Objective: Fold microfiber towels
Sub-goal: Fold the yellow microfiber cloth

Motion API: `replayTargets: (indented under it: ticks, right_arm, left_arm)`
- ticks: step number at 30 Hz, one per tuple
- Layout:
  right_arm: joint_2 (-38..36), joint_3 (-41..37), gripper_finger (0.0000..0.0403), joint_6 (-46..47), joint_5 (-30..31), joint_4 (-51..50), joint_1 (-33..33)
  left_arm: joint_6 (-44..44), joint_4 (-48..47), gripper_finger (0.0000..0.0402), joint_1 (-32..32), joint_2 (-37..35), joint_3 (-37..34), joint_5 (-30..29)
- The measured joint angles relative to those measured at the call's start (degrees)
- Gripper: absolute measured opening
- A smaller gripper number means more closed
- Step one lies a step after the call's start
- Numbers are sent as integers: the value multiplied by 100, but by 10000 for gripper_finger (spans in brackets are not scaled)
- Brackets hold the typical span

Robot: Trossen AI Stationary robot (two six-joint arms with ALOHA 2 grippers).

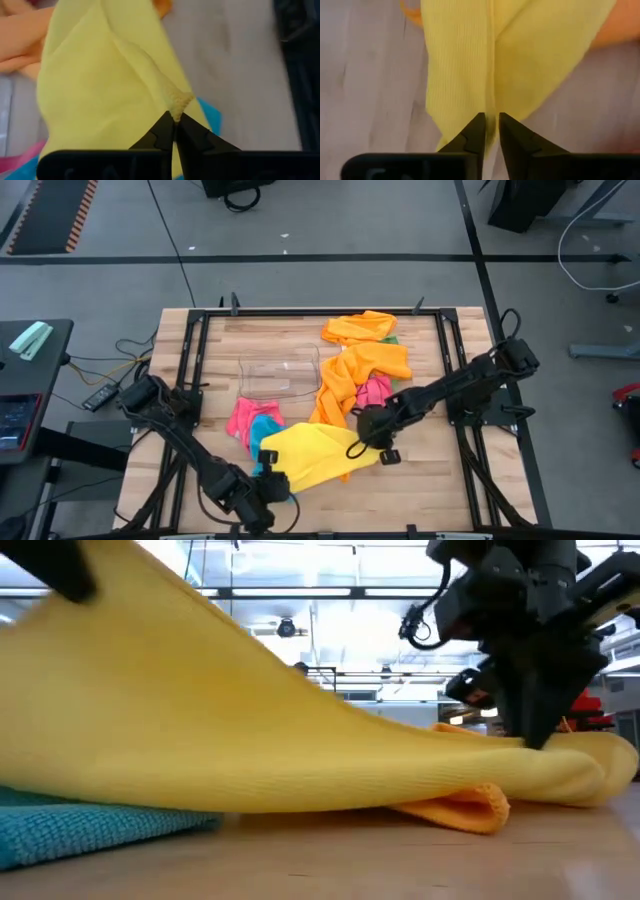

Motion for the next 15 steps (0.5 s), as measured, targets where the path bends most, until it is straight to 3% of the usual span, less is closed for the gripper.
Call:
replayTargets:
  ticks: [6, 11, 15]
  right_arm:
    - [0, -26, 97, -51, -700, -170, -124]
    - [-94, -29, 101, -81, -770, -450, -128]
    - [-329, -31, 98, -57, -766, -565, -124]
  left_arm:
    - [-750, -308, 11, 252, 201, -2, 76]
    - [-1007, -479, 11, 340, 386, -2, 702]
    - [-1286, -758, 34, 328, 417, -2, 779]
